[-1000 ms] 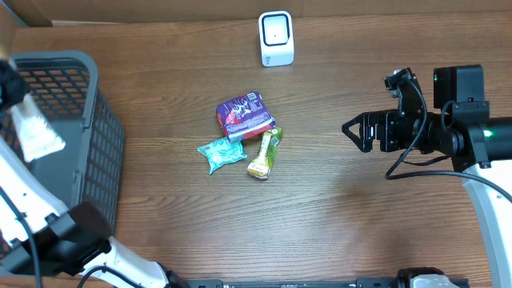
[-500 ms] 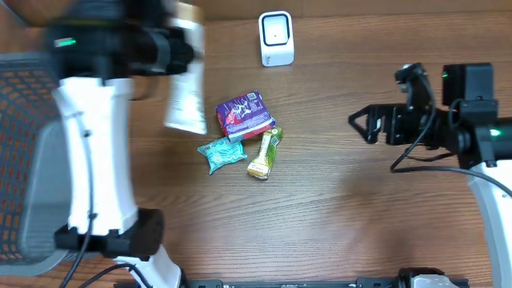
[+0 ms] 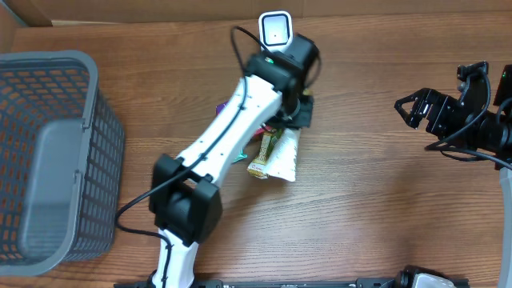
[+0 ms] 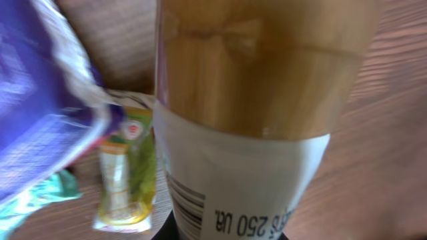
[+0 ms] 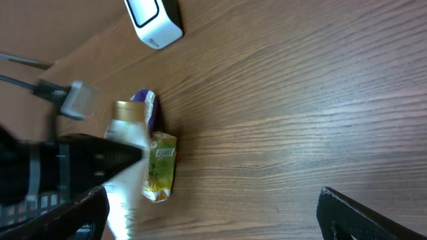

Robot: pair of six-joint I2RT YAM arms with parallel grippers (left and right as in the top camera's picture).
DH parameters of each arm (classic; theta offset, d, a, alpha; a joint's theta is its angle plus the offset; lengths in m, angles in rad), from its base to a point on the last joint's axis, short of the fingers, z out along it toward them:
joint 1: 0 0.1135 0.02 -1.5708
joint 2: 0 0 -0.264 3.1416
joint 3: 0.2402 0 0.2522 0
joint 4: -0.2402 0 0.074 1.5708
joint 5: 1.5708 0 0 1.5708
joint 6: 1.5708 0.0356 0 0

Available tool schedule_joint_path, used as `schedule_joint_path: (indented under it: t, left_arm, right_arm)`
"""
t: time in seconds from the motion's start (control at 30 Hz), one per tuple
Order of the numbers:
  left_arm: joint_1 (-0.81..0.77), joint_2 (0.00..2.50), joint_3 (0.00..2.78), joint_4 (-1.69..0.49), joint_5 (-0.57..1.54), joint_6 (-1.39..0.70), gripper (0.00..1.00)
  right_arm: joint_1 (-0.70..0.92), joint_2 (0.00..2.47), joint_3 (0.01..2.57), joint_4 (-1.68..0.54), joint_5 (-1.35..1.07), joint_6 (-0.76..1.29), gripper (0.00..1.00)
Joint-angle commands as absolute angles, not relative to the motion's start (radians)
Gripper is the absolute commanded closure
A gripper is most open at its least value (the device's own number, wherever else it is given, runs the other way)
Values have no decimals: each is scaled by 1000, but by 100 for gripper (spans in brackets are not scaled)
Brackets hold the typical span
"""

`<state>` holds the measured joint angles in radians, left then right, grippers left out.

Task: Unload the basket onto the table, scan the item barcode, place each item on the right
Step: 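Carry the white tube out and place it beside the carton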

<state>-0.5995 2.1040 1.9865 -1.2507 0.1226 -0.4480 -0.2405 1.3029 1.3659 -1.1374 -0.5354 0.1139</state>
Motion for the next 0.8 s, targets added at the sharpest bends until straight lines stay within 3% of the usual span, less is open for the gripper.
schedule_joint_path:
  t: [0.0,0.2,0.23,0.3,0.37,0.43,0.6,0.77]
  left_arm:
    - [-638,2147,1961,-1221,-19,-650,96]
    - [-676,2255,1959,-1151,-2,-702,92]
    - [-679,2265,1959,-1143,-2,-703,83]
    - [-680,2284,1959,-1125,-2,-702,44]
    - [-680,2289,1959,-1113,-2,-696,15]
    - [-678,2287,1966,-1101,1,-651,4]
    - [-660,2249,2090,-1154,-12,-532,4]
    - [-600,2142,2390,-1294,-42,-411,5]
  right_arm:
    - [-244,1301,1396,-1135,-540,123,0]
    - [-244,1303,1395,-1135,-540,124,0]
    - [-244,1303,1395,-1135,-540,124,0]
    - [-244,1303,1394,-1137,-540,124,0]
    - [-244,1303,1394,-1143,-540,123,0]
    - [-244,1303,1394,-1148,-537,124,0]
    - [-244,1303,1394,-1159,-533,123,0]
    - [-230,1304,1393,-1175,-533,118,0]
